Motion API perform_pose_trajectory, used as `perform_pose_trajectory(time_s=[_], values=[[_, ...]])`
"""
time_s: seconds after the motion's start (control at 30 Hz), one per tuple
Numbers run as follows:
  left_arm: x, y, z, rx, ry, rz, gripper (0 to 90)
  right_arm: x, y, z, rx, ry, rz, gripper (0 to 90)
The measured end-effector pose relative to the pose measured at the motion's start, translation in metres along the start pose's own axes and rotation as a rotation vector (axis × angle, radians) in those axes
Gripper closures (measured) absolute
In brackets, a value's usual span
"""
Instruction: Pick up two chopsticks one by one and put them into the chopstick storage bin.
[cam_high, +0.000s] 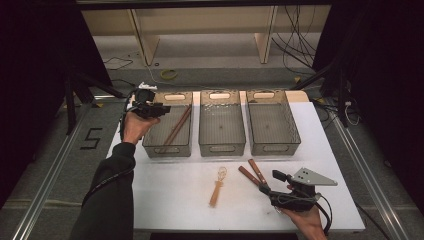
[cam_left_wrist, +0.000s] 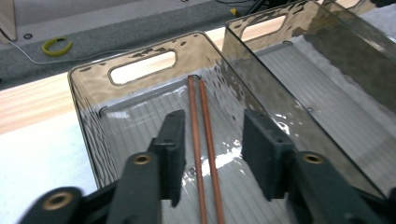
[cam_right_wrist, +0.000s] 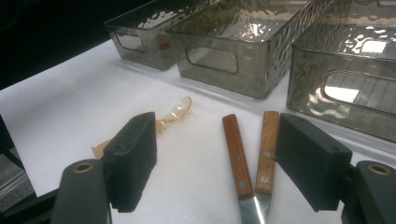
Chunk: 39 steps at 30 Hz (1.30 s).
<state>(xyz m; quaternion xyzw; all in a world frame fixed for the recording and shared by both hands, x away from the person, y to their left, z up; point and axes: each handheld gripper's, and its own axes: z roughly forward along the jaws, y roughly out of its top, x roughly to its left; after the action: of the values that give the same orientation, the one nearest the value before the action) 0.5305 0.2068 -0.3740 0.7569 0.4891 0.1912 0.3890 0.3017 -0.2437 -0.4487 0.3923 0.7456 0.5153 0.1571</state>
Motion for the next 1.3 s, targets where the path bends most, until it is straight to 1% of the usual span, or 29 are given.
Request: perform_pose_trajectory(time_s=[0.07,0.1,0.2,0.27,0.3,0.4,0.47,0.57,0.63,0.7,0.77,0.8,0.83,0.87,0.9,0.97,1.07,1.17,1.3], values=[[-0.002,0.000,-0.006,0.002,-0.012,-0.010,52.8,0.000,0.000,0.000,0.002,0.000,0.002,30.4],[-0.004,0.000,-0.009,0.000,-0.018,-0.024,50.9,0.000,0.000,0.000,0.001,0.000,-0.001,30.4],[-0.010,-0.002,-0.015,0.005,-0.031,-0.033,45.4,0.001,0.000,0.000,0.003,0.000,0.001,30.4],[-0.015,-0.004,-0.020,0.005,-0.049,-0.043,42.0,0.000,0.000,0.000,0.001,-0.001,-0.001,30.4],[-0.017,-0.006,-0.022,0.001,-0.058,-0.052,40.4,0.000,0.000,0.000,0.000,-0.001,0.000,30.4],[-0.025,-0.012,-0.027,-0.001,-0.070,-0.061,36.5,0.000,0.000,0.000,0.000,-0.001,0.000,30.4],[-0.032,-0.017,-0.030,0.006,-0.078,-0.057,34.2,0.000,0.000,0.000,0.001,-0.001,0.000,30.4],[-0.042,-0.026,-0.035,-0.014,-0.103,-0.074,31.6,0.001,0.000,0.000,0.000,-0.002,0.000,30.4],[-0.049,-0.033,-0.038,-0.019,-0.111,-0.073,30.3,0.000,0.000,0.000,-0.001,-0.001,0.000,30.4],[-0.056,-0.039,-0.039,-0.011,-0.116,-0.057,29.0,0.000,0.000,0.000,0.001,0.000,0.002,30.4],[-0.062,-0.041,-0.038,0.007,-0.114,-0.045,28.0,0.000,0.000,0.000,0.002,0.000,0.004,30.4],[-0.065,-0.042,-0.038,0.012,-0.114,-0.041,26.9,0.000,0.000,0.000,-0.002,0.000,0.004,30.4],[-0.067,-0.043,-0.039,0.006,-0.113,-0.040,26.5,0.000,0.000,-0.001,-0.002,0.000,0.004,30.4],[-0.069,-0.045,-0.039,0.015,-0.117,-0.027,26.2,0.000,0.000,-0.001,0.000,0.000,0.003,30.4],[-0.072,-0.047,-0.039,0.021,-0.118,-0.025,25.6,0.000,0.000,-0.001,0.000,-0.001,0.004,30.4],[-0.076,-0.050,-0.040,0.022,-0.117,-0.019,24.2,0.000,0.000,-0.001,-0.001,0.000,0.001,30.4],[-0.080,-0.054,-0.042,0.026,-0.130,-0.018,23.3,0.000,0.000,-0.001,0.002,-0.002,0.004,30.4],[-0.087,-0.060,-0.041,0.043,-0.126,-0.003,22.4,-0.001,0.000,-0.001,0.001,-0.001,0.004,30.4],[-0.093,-0.067,-0.040,0.059,-0.135,0.007,20.0,-0.001,-0.001,-0.001,0.003,-0.002,0.006,30.4]])
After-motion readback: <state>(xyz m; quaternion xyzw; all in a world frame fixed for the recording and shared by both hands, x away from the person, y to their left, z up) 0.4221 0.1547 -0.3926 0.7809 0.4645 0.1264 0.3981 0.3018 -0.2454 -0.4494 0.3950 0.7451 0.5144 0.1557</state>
